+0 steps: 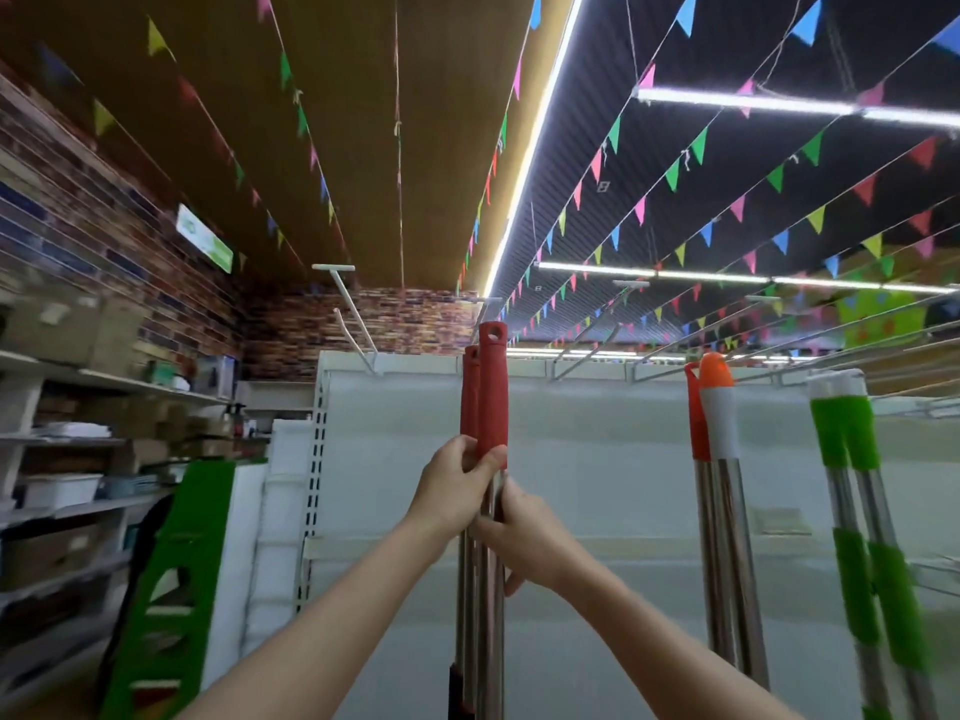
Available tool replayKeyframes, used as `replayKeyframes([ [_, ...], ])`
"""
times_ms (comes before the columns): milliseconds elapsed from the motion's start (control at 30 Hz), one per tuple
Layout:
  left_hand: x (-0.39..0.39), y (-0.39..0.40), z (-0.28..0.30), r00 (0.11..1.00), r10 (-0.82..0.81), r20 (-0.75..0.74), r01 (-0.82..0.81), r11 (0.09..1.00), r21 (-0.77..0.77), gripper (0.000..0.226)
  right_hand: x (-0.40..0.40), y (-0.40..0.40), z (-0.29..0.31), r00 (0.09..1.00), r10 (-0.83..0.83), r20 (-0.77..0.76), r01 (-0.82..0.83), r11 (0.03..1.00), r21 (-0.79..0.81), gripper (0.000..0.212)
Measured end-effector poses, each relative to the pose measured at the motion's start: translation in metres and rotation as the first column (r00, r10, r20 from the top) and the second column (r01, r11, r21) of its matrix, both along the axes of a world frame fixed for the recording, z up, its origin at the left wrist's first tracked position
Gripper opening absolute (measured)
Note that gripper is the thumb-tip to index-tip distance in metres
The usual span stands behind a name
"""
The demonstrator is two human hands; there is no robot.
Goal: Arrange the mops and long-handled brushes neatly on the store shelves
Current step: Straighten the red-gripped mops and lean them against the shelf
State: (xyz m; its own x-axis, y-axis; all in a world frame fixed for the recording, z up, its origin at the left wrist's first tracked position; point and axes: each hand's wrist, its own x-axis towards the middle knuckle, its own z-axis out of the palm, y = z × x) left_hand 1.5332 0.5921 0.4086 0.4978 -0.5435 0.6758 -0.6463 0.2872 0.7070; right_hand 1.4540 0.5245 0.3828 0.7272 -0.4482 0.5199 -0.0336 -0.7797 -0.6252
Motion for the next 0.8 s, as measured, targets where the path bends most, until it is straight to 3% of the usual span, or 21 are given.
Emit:
replayKeyframes([
  [567, 0.010, -0.009, 0.002, 0.994, 0.075, -0.076, -0.073, 0.997, 0.030, 0.023, 0.020, -0.007, 0.004, 0.996, 0.057, -0.068, -0.053, 0.997, 0.056, 0.060],
  [800, 0.015, -0.014, 0.009, 0.993, 0.075, -0.086, -0.068, 0.995, 0.079, 0.019, 0.026, -0.017, 0.009, 0.995, 0.034, -0.091, -0.030, 0.999, 0.044, 0.048],
])
